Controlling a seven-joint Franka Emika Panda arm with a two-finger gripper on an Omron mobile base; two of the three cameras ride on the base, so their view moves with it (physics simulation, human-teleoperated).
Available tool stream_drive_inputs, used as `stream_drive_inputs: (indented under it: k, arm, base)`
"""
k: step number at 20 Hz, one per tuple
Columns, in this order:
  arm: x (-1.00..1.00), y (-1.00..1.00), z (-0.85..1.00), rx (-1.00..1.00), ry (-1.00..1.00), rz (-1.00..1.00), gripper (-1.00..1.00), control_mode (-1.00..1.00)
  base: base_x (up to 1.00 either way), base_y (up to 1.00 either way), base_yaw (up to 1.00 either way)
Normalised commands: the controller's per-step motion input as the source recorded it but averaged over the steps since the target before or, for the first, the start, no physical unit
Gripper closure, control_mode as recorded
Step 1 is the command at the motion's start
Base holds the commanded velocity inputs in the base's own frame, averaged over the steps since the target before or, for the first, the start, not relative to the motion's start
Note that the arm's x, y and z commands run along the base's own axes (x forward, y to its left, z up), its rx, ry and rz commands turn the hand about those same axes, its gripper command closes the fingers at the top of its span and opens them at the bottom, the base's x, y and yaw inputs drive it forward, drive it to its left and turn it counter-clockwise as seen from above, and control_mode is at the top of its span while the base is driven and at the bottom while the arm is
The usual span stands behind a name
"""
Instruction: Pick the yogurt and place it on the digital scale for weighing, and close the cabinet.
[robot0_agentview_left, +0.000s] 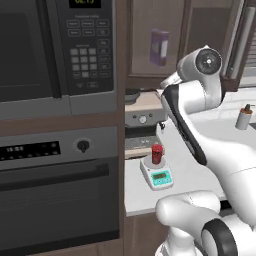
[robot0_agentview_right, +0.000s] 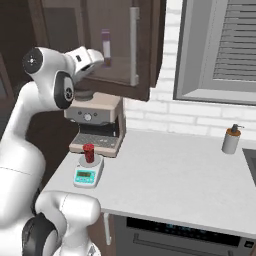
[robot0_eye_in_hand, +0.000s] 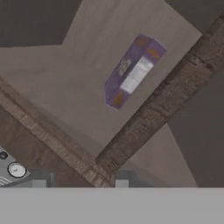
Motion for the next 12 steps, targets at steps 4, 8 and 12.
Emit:
stream_drive_inputs:
  k: [4, 8, 12]
  arm:
    - [0.86, -0.39, -0.04, 0.18, -0.01, 0.0, -1.0, -1.0]
    - [0.89, -0.33, -0.06, 0.15, 0.0, 0.0, -1.0, -1.0]
    - [0.88, -0.22, -0.12, 0.12, 0.0, 0.0, -1.0, -1.0]
  base:
    - [0.0, 0.0, 0.0]
    - [0.0, 0.0, 0.0]
    - [0.0, 0.0, 0.0]
